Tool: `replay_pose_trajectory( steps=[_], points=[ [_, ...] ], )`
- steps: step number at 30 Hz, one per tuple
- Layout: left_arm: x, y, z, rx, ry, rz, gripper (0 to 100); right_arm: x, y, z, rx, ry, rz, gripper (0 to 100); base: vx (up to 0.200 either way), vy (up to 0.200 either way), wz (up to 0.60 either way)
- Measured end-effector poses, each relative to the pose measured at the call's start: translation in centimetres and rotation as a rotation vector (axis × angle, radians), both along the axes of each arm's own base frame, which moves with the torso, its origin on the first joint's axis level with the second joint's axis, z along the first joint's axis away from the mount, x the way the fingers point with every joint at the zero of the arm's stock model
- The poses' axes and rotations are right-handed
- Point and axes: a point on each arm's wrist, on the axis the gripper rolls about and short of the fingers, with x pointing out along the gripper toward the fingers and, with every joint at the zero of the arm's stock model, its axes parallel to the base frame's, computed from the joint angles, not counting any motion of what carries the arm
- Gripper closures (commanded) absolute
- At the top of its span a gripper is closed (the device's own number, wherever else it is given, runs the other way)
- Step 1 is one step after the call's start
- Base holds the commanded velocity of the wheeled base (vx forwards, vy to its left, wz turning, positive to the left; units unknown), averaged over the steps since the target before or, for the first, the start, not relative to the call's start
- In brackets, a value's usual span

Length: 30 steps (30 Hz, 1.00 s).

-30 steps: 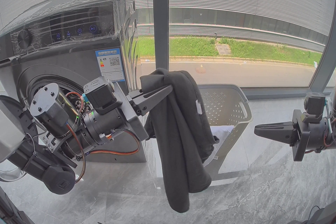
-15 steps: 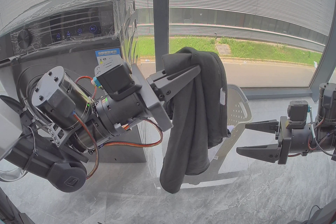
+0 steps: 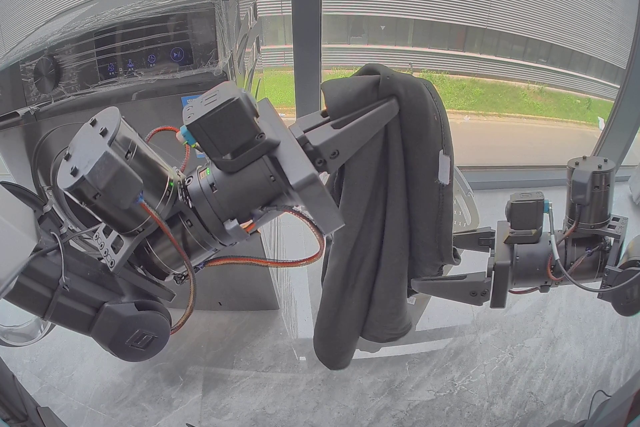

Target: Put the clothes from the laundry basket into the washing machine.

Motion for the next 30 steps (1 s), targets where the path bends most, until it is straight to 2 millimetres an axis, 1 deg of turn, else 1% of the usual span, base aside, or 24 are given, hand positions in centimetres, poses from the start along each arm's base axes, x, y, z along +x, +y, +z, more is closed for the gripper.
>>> replay_pose_trajectory(
  steps=[3, 10, 16, 20, 25, 30],
  points=[
    [0.0, -0.2, 0.2, -0.001, -0.002, -0.004, 100, 0.7, 1.0, -0.4, -0.002, 0.003, 0.025, 0, 0.000, 0.000, 0.00],
    [0.1, -0.7, 0.9, -0.009, -0.012, -0.015, 100, 2.6, 3.4, -2.1, -0.009, 0.015, 0.067, 0, 0.000, 0.000, 0.00],
    [0.0, -1.3, 1.1, -0.014, -0.017, -0.030, 100, 4.5, 6.3, -3.6, -0.013, 0.022, 0.116, 0, 0.000, 0.000, 0.00],
    [-0.1, -1.5, 1.2, -0.016, -0.019, -0.036, 100, 6.1, 8.1, -4.5, -0.010, 0.014, 0.128, 0, 0.000, 0.000, 0.00],
    [-0.1, -1.6, 1.2, -0.017, -0.020, -0.038, 100, 8.1, 10.0, -5.1, 0.012, -0.026, 0.138, 0, 0.000, 0.000, 0.00],
    [-0.1, -1.6, 1.1, -0.016, -0.018, -0.038, 100, 8.4, 11.1, -5.8, 0.012, -0.031, 0.160, 0, 0.000, 0.000, 0.00]
  ],
)
